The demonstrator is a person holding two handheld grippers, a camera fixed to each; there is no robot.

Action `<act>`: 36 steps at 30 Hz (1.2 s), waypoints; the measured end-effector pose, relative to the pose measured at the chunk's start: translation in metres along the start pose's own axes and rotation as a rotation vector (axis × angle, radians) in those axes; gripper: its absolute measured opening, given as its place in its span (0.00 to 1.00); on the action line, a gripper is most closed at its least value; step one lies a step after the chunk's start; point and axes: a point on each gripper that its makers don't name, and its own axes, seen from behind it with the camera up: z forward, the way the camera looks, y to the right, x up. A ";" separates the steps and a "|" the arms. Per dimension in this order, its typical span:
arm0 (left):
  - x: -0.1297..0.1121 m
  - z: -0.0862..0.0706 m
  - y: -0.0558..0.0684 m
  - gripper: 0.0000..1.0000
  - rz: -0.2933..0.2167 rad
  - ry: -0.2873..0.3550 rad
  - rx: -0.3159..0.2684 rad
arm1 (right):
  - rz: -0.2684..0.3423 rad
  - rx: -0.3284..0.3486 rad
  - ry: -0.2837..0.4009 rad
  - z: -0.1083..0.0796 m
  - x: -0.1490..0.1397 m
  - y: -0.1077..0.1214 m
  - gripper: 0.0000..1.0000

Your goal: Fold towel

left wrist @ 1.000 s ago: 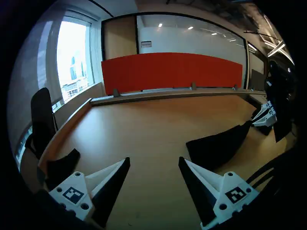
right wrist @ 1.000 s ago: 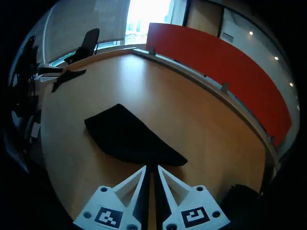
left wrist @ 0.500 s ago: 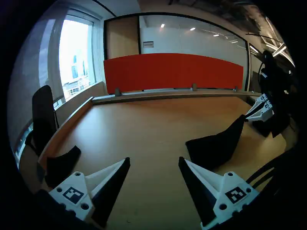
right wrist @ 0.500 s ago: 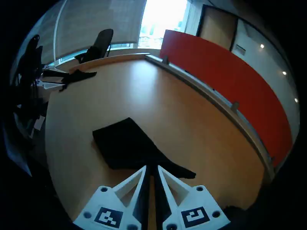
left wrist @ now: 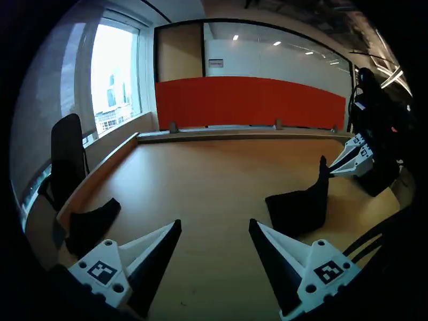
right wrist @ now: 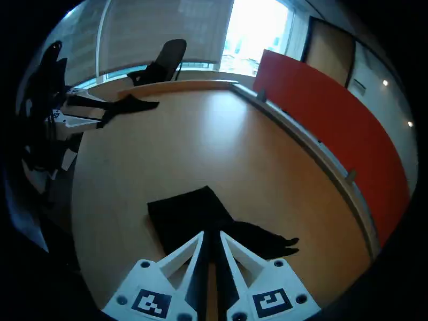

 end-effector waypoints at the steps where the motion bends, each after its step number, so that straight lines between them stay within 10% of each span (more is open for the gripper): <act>1: 0.000 -0.001 -0.001 0.94 -0.002 0.000 0.004 | -0.005 0.009 -0.002 0.004 0.001 -0.003 0.06; 15: -0.015 -0.021 -0.020 0.94 -0.033 -0.018 0.051 | -0.034 0.117 -0.060 0.062 0.001 -0.043 0.06; 25: -0.019 -0.022 -0.020 0.94 -0.042 -0.024 0.054 | -0.035 0.138 -0.067 0.067 -0.001 -0.049 0.07; 36: -0.020 -0.023 -0.022 0.94 -0.041 -0.028 0.058 | -0.031 0.141 -0.074 0.071 -0.005 -0.053 0.55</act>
